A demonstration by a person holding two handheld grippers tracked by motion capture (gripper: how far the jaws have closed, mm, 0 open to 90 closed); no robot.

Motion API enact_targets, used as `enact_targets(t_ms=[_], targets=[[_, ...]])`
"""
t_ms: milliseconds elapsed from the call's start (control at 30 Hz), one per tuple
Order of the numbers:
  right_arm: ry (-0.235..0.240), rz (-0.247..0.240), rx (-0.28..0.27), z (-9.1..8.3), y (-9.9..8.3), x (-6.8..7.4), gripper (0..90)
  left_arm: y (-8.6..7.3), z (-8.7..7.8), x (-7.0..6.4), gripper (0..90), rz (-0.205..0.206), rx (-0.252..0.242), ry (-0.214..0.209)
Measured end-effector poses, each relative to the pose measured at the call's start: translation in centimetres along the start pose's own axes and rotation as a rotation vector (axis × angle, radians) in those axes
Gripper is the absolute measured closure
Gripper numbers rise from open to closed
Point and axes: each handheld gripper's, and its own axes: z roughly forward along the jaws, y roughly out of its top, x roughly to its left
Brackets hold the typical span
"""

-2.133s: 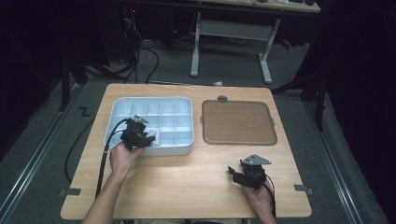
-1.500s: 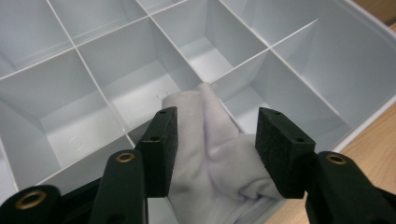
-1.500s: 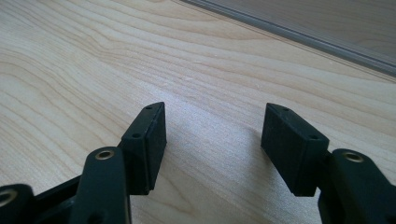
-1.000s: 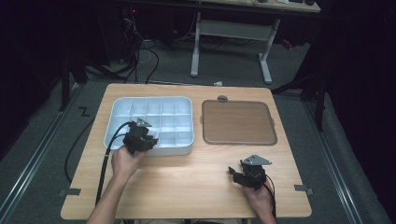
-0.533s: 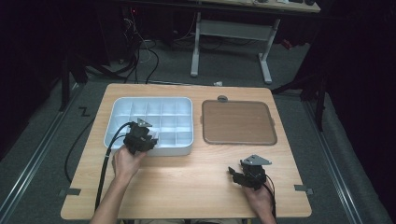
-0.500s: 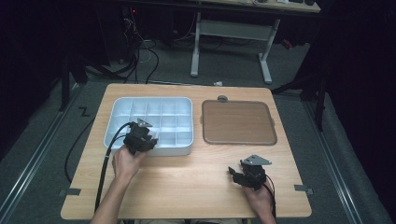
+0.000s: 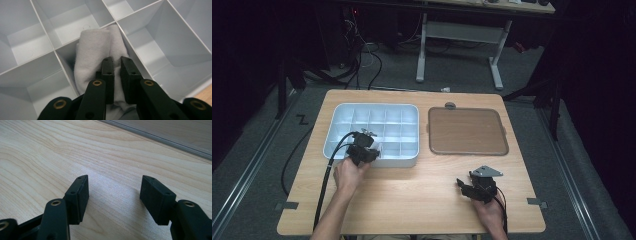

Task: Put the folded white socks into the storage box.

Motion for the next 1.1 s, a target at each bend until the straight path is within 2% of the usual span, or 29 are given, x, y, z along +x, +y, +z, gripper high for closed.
enact_targets(t_ms=[200,333,500,667,733,967,1100], targets=[[-0.001,-0.001,0.001,0.0,0.0,0.0,40.6,0.0,-0.1,0.1,81.7,-0.016,-0.02,-0.004],[-0.001,-0.001,0.0,0.0,0.0,0.0,40.5,0.1,-0.5,0.4,74.5,-0.035,-0.052,-0.029],[-0.002,0.0,0.001,0.0,0.0,0.0,40.5,0.4,-0.8,0.4,66.2,-0.087,-0.07,-0.054],[-0.003,0.001,0.001,0.0,0.0,0.0,40.5,0.4,-1.0,0.4,61.8,-0.092,-0.083,-0.059],[-0.003,0.001,0.001,0.0,0.0,0.0,40.5,0.4,-1.3,0.5,59.4,-0.111,-0.101,-0.07],[-0.004,0.0,0.001,0.0,0.0,0.0,39.9,0.5,-1.5,0.6,58.6,-0.116,-0.108,-0.076],[-0.004,-0.001,0.001,0.0,0.0,0.0,39.9,0.7,-1.7,0.8,57.4,-0.139,-0.126,-0.083]])
